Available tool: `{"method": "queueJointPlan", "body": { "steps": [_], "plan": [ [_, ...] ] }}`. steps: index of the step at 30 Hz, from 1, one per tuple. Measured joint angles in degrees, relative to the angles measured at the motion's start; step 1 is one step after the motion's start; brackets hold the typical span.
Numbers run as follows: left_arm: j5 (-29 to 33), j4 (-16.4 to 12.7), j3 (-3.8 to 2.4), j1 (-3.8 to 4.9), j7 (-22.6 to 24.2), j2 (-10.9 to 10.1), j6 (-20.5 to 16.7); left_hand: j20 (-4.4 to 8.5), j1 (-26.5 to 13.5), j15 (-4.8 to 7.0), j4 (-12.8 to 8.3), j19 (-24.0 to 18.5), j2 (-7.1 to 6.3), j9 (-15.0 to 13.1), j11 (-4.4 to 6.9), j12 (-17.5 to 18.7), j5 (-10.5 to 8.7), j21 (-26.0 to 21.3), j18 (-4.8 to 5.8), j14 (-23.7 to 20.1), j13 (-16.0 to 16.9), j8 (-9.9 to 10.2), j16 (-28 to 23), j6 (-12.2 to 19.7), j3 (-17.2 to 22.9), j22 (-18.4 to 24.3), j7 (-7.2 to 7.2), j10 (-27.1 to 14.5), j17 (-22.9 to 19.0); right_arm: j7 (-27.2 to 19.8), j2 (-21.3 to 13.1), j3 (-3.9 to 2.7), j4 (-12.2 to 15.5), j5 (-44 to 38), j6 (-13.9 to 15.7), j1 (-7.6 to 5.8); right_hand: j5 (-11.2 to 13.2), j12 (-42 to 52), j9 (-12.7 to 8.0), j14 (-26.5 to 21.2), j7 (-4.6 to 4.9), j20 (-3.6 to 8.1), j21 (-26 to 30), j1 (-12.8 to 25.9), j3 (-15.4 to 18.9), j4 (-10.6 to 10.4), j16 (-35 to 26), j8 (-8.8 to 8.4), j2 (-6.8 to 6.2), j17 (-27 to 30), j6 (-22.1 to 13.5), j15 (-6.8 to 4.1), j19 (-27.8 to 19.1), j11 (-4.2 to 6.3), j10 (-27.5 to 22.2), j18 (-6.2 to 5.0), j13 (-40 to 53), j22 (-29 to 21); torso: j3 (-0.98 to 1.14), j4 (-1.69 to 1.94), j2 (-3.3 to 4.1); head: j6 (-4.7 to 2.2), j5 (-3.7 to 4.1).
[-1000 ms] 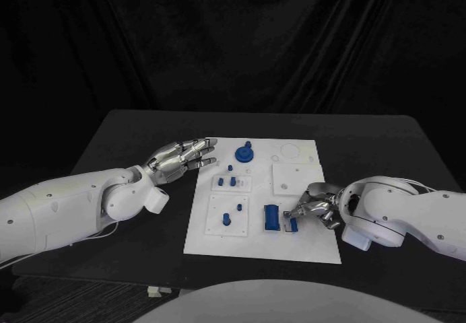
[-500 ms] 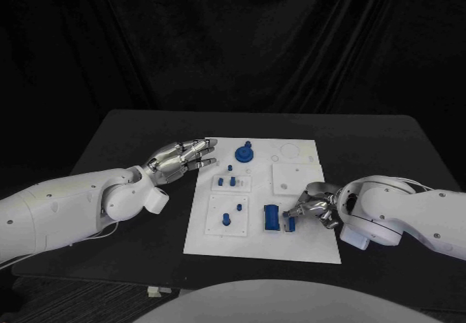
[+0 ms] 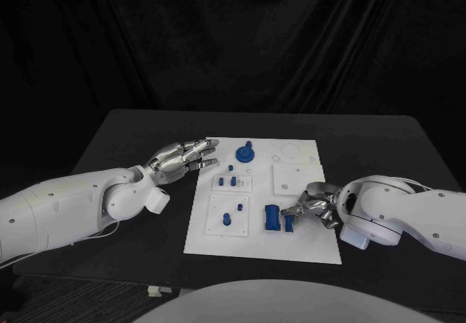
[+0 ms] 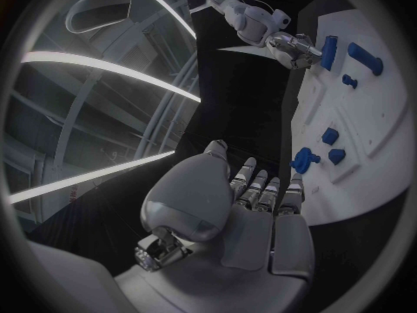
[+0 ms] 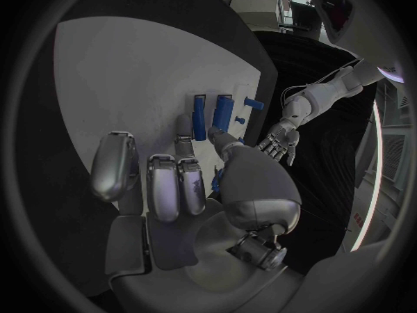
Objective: Assemble the parts on the task board
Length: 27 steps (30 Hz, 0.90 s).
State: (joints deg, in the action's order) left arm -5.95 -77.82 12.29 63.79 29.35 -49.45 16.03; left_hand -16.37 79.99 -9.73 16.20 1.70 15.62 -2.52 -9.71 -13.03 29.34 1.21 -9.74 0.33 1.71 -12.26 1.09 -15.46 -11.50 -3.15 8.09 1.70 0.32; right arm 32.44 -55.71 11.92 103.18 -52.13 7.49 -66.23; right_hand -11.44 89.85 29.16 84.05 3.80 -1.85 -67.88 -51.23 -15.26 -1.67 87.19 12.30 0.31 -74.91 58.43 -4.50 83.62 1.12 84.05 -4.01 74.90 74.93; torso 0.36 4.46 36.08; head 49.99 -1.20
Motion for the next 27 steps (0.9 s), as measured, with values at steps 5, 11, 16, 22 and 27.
{"method": "queueJointPlan", "body": {
  "steps": [5, 11, 16, 22, 27],
  "plan": [
    [0.0, 0.0, 0.00, -0.01, -0.1, 0.0, 0.1, 0.00, 0.0, 0.00, 0.0, 0.0, 0.00, 0.0, 0.00, 0.0, 0.00, 0.0, 0.00, 0.0, 0.0, 0.0, 0.0, 0.0, 0.0, 0.0, 0.00, 0.0, 0.0, 0.0, 0.0, -0.02, 0.0, 0.0, 0.0, 0.00, -0.8, 0.0, 0.0, 0.0, 0.20, 0.00, 0.0, 0.4, 1.3, -1.3, 0.0, -0.16, -0.38, 0.0, -0.2, 0.00, 0.0, -0.22, -0.2, 0.00, 0.0, 0.0, 0.00, 0.01, 0.00, 0.00, -0.12],
    [0.0, 0.1, 0.00, -0.05, -0.3, 0.1, 0.3, 0.00, 0.0, 0.00, 0.0, 0.0, 0.00, 0.0, 0.00, 0.0, 0.00, 0.0, 0.00, 0.0, 0.0, 0.0, 0.0, 0.0, 0.0, 0.0, 0.00, 0.0, 0.0, 0.0, 0.0, -0.03, 0.0, 0.0, -0.1, 0.00, 1.4, 0.0, 0.0, 0.0, 0.27, 0.00, 0.3, 0.8, 3.3, -2.8, 0.0, -0.14, -0.83, 0.0, -0.7, 0.00, 0.0, -0.37, -0.1, 0.00, 0.0, 0.0, 0.01, 0.00, -0.01, 0.00, -0.13],
    [0.0, 0.1, 0.00, -0.09, -0.3, 0.1, 0.3, 0.00, 0.0, 0.00, 0.0, 0.0, 0.00, 0.0, 0.00, 0.0, 0.00, 0.0, 0.00, 0.0, 0.0, 0.0, 0.0, 0.0, 0.0, 0.0, 0.00, 0.0, 0.0, -0.1, -0.9, -0.02, 0.8, 0.0, 0.1, 0.00, 4.0, 0.0, -0.9, 0.0, -0.30, 0.00, 0.3, 1.9, 6.7, -6.2, 0.0, -0.14, -0.99, 0.0, -1.8, 0.00, 0.0, -0.42, 0.0, 0.00, 0.0, 0.0, 0.01, 0.00, -0.01, 0.00, -0.23],
    [0.0, 0.1, 0.00, -0.11, -0.4, 0.0, 0.4, 0.00, 0.0, 0.00, 0.0, 0.0, 0.00, 0.0, 0.00, 0.0, 0.00, 0.0, 0.00, 0.0, 0.0, 0.0, 0.0, 0.0, 0.0, 0.0, 0.00, 0.0, 0.0, -1.0, -3.5, 0.10, 2.0, 0.0, 1.0, -0.59, 2.8, 0.0, -0.1, 0.0, 0.02, 0.00, 0.3, 4.7, 10.0, -12.1, 0.0, 1.30, 1.38, 0.0, -1.8, 0.00, 0.0, -0.42, 0.0, 0.00, 0.0, 0.0, 0.01, 0.00, -0.03, 0.00, -0.44],
    [0.0, 0.1, 0.00, -0.11, -0.4, 0.0, 0.4, 0.00, 0.0, 0.00, 0.0, 0.0, 0.00, 0.0, 0.00, 0.0, 0.00, 0.0, 0.00, 0.0, 0.0, 0.0, 0.0, 0.0, 0.0, -0.1, 0.00, 0.0, 0.0, -2.5, -5.4, 0.06, 3.1, 0.0, 2.3, -2.45, 1.7, 0.0, 0.0, 0.0, 0.02, 0.00, -0.1, 6.0, 11.1, -14.9, 0.0, 2.19, 2.74, 0.0, -1.8, 0.00, 0.0, -0.42, 0.0, 0.00, 0.0, 0.0, 0.01, -0.01, -0.04, 0.00, -0.46]
  ]
}}
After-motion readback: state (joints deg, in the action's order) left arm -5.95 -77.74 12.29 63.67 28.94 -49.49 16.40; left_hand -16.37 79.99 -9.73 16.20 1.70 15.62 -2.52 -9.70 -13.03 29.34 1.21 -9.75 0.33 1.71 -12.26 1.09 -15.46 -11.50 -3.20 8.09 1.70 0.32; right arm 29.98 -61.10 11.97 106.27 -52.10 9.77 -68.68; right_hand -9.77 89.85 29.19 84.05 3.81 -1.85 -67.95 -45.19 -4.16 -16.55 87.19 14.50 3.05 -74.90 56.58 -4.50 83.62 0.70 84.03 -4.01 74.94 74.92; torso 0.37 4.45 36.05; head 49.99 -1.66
